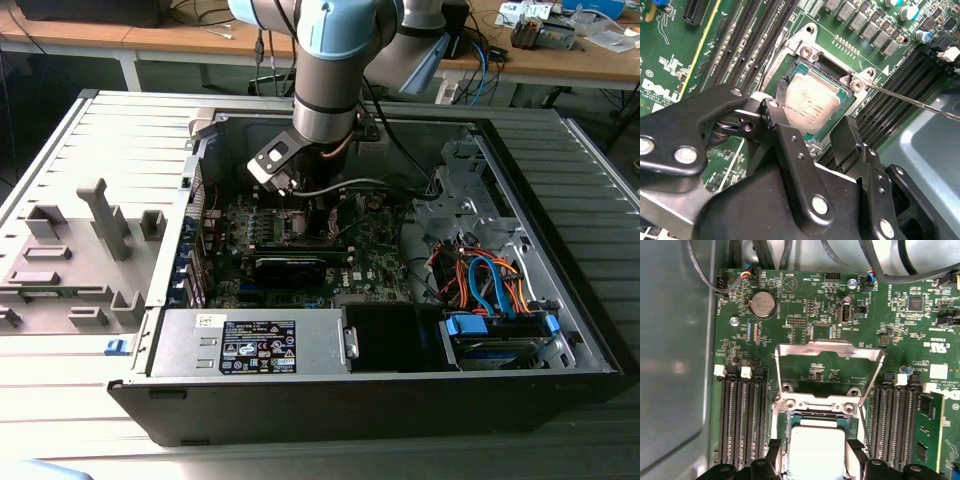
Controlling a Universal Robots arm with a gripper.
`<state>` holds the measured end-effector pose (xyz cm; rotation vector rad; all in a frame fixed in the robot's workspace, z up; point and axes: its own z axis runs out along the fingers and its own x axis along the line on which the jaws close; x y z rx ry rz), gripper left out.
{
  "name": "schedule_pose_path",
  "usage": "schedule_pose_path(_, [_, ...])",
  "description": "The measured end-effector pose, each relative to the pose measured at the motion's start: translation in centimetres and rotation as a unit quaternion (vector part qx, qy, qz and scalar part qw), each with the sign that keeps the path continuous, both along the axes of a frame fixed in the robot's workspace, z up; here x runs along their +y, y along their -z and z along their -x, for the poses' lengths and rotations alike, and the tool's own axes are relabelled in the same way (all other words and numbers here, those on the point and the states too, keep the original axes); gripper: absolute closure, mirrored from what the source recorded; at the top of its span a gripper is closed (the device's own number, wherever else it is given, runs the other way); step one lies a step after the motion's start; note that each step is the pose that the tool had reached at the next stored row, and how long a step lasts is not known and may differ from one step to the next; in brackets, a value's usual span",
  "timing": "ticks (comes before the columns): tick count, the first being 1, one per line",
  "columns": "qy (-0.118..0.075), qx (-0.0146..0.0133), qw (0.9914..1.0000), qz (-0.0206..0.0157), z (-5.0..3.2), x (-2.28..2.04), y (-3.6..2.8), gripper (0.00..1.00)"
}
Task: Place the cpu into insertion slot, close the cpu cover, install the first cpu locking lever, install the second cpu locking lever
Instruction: 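Place the cpu into insertion slot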
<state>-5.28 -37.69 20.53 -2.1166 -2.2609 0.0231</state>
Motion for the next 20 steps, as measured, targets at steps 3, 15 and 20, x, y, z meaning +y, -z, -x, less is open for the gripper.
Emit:
schedule_pose_path(3, [0.0,-0.0013,1.0,0.0001,0.02,-0.01,-0.72,0.38])
schedule_pose_path(15, [-0.041,-0.0015,0.99917,0.0,0.32,-0.94,-0.67,0.89])
schedule_pose_path(20, [-0.057,-0.0014,0.99839,0.0002,0.31,-1.09,-0.34,0.89])
